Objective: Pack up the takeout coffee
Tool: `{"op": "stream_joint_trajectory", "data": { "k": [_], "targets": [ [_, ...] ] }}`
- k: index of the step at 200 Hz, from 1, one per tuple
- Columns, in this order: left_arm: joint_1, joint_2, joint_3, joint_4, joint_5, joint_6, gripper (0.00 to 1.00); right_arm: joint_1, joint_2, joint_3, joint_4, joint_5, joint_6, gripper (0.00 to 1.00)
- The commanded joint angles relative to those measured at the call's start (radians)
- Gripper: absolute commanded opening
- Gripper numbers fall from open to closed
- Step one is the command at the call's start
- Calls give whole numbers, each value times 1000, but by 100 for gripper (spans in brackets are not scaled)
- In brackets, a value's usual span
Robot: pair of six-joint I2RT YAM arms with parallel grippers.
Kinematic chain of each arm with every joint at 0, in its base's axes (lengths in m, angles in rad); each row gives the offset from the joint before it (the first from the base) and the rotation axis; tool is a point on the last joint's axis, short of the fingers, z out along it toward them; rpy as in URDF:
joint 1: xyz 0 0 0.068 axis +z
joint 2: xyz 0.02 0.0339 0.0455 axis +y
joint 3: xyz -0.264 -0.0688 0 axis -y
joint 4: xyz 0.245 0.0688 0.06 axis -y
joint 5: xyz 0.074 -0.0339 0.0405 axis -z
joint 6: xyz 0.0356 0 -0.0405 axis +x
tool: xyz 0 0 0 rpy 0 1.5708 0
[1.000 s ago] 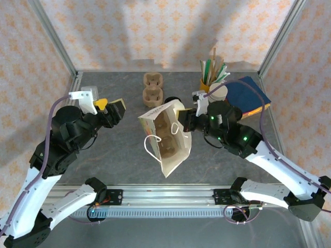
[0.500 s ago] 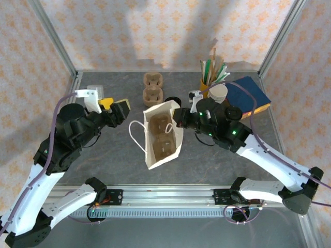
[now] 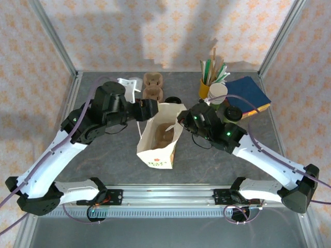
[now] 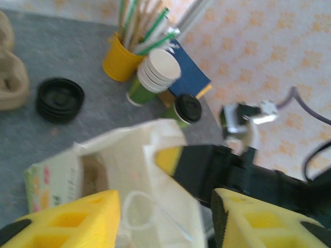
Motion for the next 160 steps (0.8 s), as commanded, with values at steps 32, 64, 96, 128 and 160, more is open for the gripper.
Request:
{"op": "stream_joint_trajectory", "data": {
  "k": [32, 64, 96, 128, 160],
  "targets": [
    [-153, 115, 111, -75, -73, -87, 38, 4, -18, -39, 33, 91, 128, 0],
    [-155, 164, 50, -75, -72, -81, 31, 3, -32, -63, 43, 98, 137, 0],
    [-148, 254, 57, -175, -98, -44, 26, 1, -41, -78, 41, 92, 136, 0],
    [-126, 303, 4, -199, -71, -16, 24, -3, -50, -91, 44, 86, 134, 0],
    [-113, 359, -27, -222, -63, 41, 23, -6, -49, -98, 48, 74, 130, 0]
  ]
}}
